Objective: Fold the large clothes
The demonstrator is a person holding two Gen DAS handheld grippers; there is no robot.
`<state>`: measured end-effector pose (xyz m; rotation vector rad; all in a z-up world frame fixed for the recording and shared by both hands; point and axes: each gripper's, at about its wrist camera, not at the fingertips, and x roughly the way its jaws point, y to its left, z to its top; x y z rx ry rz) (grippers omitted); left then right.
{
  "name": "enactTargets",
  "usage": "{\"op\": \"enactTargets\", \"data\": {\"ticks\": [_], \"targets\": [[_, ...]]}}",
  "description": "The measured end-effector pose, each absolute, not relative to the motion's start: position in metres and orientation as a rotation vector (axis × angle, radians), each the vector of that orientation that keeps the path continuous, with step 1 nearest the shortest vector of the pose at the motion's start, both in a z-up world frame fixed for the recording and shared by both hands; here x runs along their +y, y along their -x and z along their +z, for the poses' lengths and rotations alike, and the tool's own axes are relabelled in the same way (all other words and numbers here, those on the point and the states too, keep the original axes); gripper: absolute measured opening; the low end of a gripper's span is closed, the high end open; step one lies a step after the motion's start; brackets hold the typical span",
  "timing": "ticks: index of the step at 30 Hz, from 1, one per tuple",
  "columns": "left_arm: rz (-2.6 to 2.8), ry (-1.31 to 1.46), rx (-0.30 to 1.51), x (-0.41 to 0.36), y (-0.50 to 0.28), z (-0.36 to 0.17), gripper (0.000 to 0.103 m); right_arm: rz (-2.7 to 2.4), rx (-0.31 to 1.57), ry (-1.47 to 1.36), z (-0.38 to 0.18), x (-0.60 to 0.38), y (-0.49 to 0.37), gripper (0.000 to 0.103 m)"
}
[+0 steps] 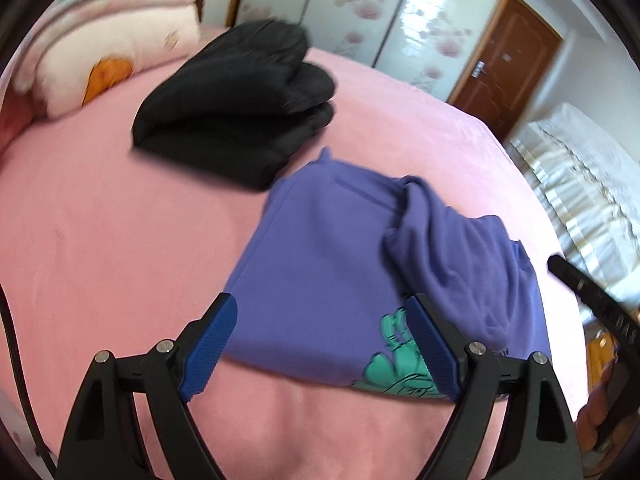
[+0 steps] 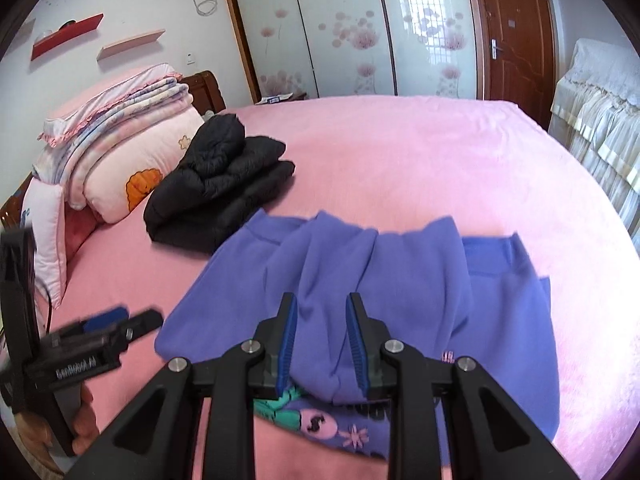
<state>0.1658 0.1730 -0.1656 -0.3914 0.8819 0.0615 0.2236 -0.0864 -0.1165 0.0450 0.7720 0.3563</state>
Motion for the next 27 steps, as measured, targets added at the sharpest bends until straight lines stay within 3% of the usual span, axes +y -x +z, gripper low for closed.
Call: {"op": "enactTargets", "data": {"ticks": [14, 27], "targets": [[-0.047, 0.831, 0.979, 0.213, -0.152, -0.250, 0.084, 0.257, 0.817, -0.063, -0.154, -0.068, -0.276, 0.025], [-0.173, 1.144, 0.887, 0.208, -0.174, -0.308, 0.084, 0.232, 0.866, -0.059, -0.190, -0.073, -0.281, 0.025]]}}
